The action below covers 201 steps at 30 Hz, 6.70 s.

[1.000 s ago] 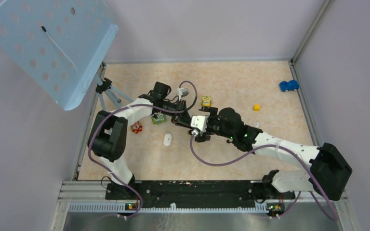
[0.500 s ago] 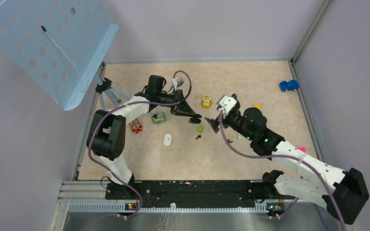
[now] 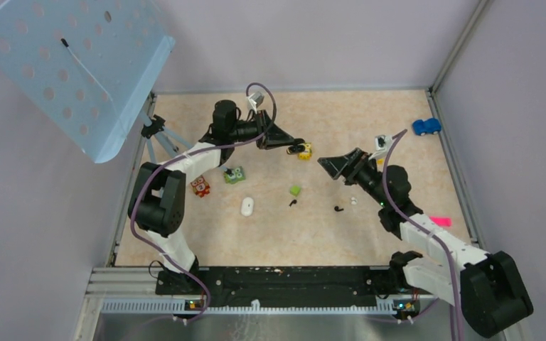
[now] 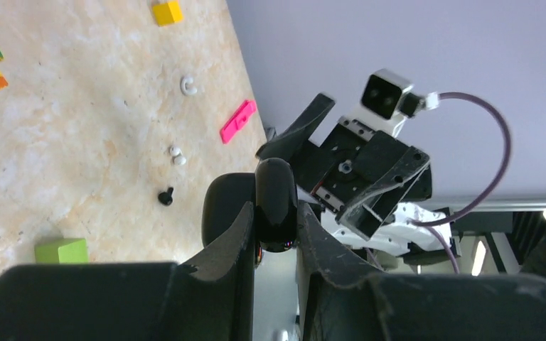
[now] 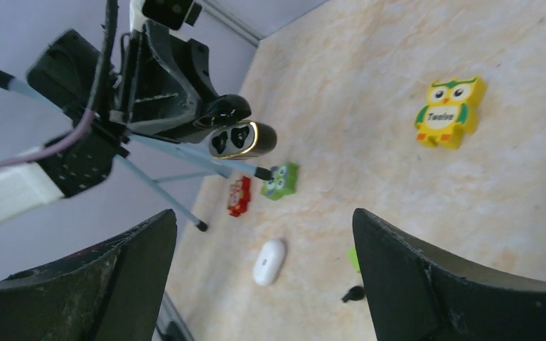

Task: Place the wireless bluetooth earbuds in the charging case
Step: Pass from the right arm to the left, then pass from the left arm to the right, then pass from the right arm to the left

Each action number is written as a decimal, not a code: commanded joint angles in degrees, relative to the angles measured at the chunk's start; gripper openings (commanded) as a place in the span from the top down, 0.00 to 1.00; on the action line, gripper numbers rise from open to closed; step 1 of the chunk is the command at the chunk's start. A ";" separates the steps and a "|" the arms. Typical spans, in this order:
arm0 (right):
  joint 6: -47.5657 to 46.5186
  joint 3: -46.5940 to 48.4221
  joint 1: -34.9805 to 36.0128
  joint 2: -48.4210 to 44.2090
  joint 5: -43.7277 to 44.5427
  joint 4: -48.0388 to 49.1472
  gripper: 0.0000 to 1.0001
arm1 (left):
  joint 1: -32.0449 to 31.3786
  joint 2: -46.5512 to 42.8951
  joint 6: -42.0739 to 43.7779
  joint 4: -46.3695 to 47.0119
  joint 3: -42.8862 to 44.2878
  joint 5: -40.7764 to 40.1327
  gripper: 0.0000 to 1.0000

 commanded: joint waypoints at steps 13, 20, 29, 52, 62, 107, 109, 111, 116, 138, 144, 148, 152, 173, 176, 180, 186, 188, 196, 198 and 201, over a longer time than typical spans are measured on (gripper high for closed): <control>28.31 -4.43 1.67 30.05 -3.16 66.46 0.05 | -0.07 -1.90 -15.71 22.19 -6.44 -5.27 1.00; 24.58 -0.16 5.12 34.52 -0.43 65.66 0.02 | -0.08 -2.02 -19.08 27.30 -8.40 -5.59 1.00; 26.94 5.39 5.56 42.20 -1.85 67.29 0.04 | -0.14 -2.18 -21.10 29.79 -9.15 -5.34 1.00; 27.63 11.12 5.59 46.91 -3.80 67.31 0.29 | -0.09 -3.55 -22.06 31.03 -10.85 -7.07 1.00; 27.98 10.97 5.56 47.07 -3.38 67.28 0.40 | -0.06 -3.35 -23.38 32.36 -11.11 -7.08 1.00; 31.89 5.31 -2.65 47.59 -32.35 60.22 0.96 | 1.08 -15.86 26.00 -23.19 -3.14 -9.77 0.15; 29.75 5.52 -2.78 45.42 -33.25 54.32 0.96 | -0.77 -15.88 31.56 -27.89 -0.64 -10.91 0.14; 25.04 6.84 -2.74 42.37 -34.30 44.16 0.96 | -3.41 -15.59 36.32 -32.49 2.46 -14.37 0.14; 6.02 14.64 -2.74 32.85 -31.43 5.44 0.95 | -10.97 -16.20 42.64 -37.89 7.32 -34.66 0.14; -10.47 24.47 -2.70 28.08 -29.35 -21.88 0.98 | -13.67 -3.38 42.35 -43.96 12.85 -19.94 0.32; -10.77 24.47 -2.75 27.59 -29.67 -22.14 0.99 | -13.80 -3.21 42.79 -43.67 11.60 -21.83 0.38; -10.75 24.39 -2.77 27.66 -29.89 -21.91 0.99 | -13.90 -2.87 42.40 -42.82 10.88 -19.03 0.40; -10.25 24.03 -2.75 27.64 -30.16 -21.07 0.99 | -14.01 -2.13 42.22 -42.13 10.56 -16.84 0.42; -9.31 23.34 -2.72 26.69 -30.60 -19.98 0.99 | -14.30 -0.05 43.35 -43.22 11.07 -15.45 0.61; -9.48 23.17 -2.70 26.41 -30.64 -20.12 0.99 | -14.29 -0.18 43.29 -43.23 10.83 -15.61 0.73; -10.28 22.98 -2.69 26.38 -30.37 -21.26 0.99 | -14.25 -0.51 43.10 -43.07 10.87 -15.55 0.93; -11.46 22.71 -2.76 26.26 -29.47 -22.91 0.80 | -12.52 -3.87 38.51 -37.33 6.70 -11.55 1.00; -11.48 22.51 -2.73 25.99 -28.42 -23.16 0.68 | -11.40 -4.84 36.50 -34.59 4.82 -9.80 1.00; -12.23 22.81 -2.75 23.85 -25.49 -25.32 0.56 | -8.03 -5.83 30.67 -28.26 0.50 -5.60 1.00; -12.77 22.89 -2.73 22.77 -24.04 -26.38 0.55 | -7.41 -6.21 29.40 -26.62 -0.84 -5.26 1.00; -13.65 23.31 -2.76 21.88 -22.65 -28.31 0.54 | -6.46 -6.72 27.63 -24.22 -2.32 -4.28 1.00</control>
